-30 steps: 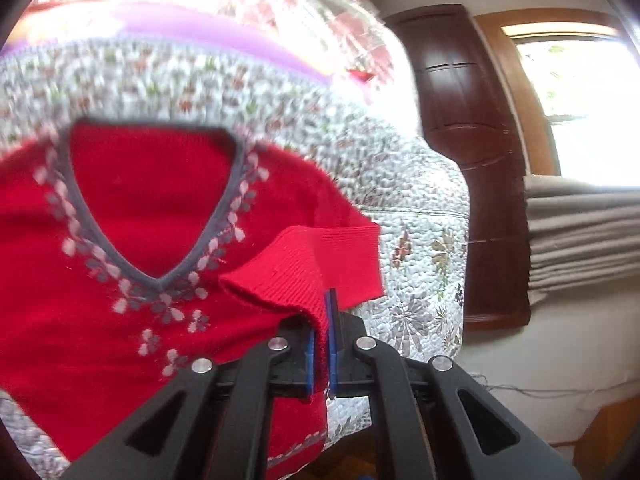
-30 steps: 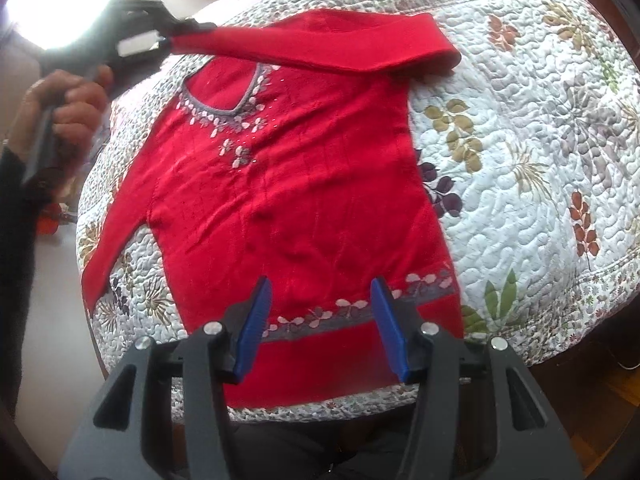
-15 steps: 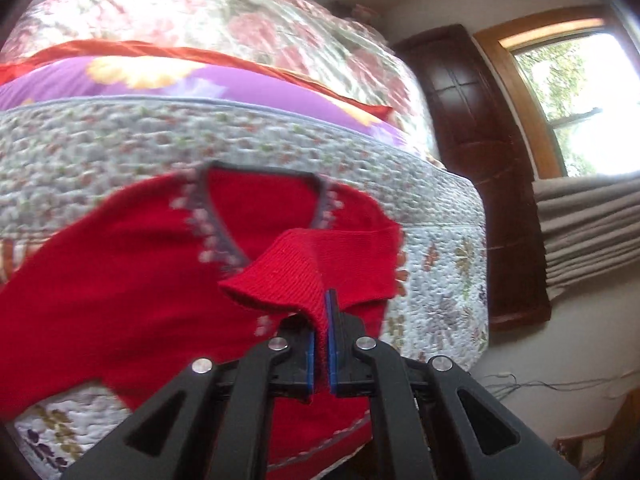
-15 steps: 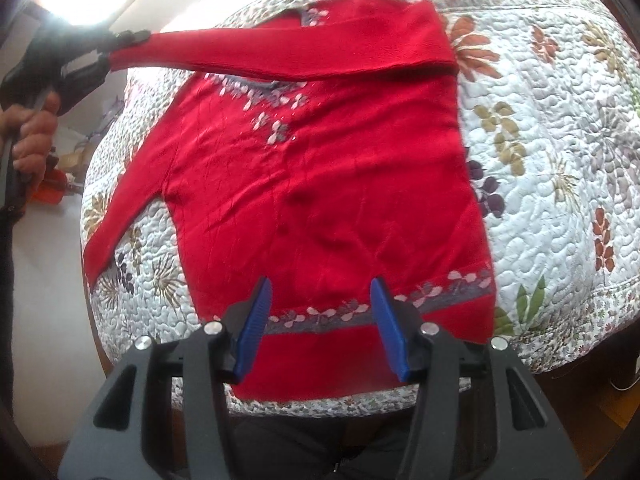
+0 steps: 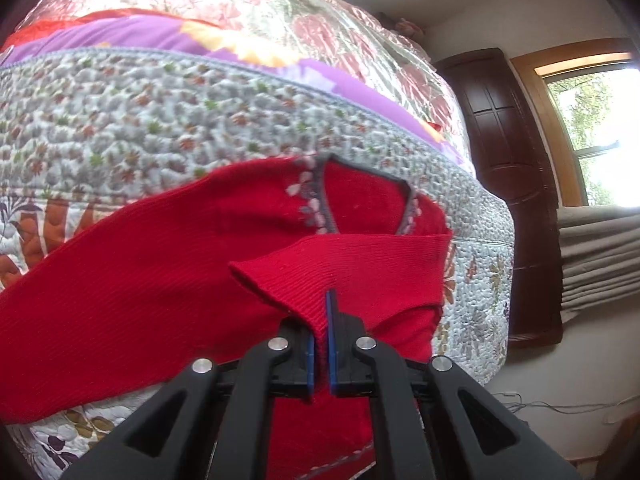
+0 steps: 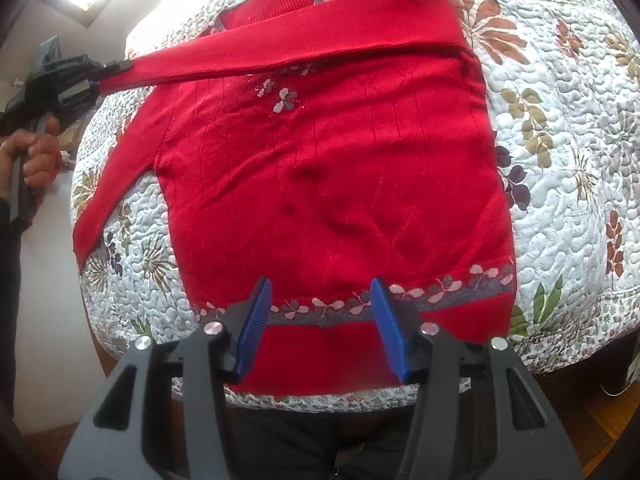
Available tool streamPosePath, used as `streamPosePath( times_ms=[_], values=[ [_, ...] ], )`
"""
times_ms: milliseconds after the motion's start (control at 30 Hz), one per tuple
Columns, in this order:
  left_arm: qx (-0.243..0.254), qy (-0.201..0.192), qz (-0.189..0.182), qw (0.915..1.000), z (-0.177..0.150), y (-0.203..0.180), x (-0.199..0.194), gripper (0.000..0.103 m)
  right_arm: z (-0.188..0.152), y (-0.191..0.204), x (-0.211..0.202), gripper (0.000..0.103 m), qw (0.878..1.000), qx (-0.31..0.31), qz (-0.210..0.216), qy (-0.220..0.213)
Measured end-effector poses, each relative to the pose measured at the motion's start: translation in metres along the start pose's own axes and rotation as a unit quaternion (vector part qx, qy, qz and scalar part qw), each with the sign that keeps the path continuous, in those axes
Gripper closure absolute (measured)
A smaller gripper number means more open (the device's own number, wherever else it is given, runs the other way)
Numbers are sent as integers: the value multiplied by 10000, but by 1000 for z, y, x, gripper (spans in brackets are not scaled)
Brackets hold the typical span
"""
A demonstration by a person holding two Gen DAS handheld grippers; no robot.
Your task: Fold small clothes
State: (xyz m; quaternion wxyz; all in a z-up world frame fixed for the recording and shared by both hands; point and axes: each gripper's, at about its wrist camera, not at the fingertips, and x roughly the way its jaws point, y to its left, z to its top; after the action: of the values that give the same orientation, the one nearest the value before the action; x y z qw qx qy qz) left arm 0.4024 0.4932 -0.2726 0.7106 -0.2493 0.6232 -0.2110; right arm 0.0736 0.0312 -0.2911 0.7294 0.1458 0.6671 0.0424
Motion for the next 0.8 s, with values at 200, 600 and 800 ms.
streamPosePath(
  times_ms=[200,600,800],
  values=[
    [-39,131,102,9999,-4,32,23,99,2,-1,9,52,9999,1,-30,112],
    [7,232,986,9949,-12,78,56,94,9,1,18,52,9997,-32,12,237],
    [292,-364,590,9972,-28,34,23,85,41,20,2,44,9995,-176,-172,210]
  ],
)
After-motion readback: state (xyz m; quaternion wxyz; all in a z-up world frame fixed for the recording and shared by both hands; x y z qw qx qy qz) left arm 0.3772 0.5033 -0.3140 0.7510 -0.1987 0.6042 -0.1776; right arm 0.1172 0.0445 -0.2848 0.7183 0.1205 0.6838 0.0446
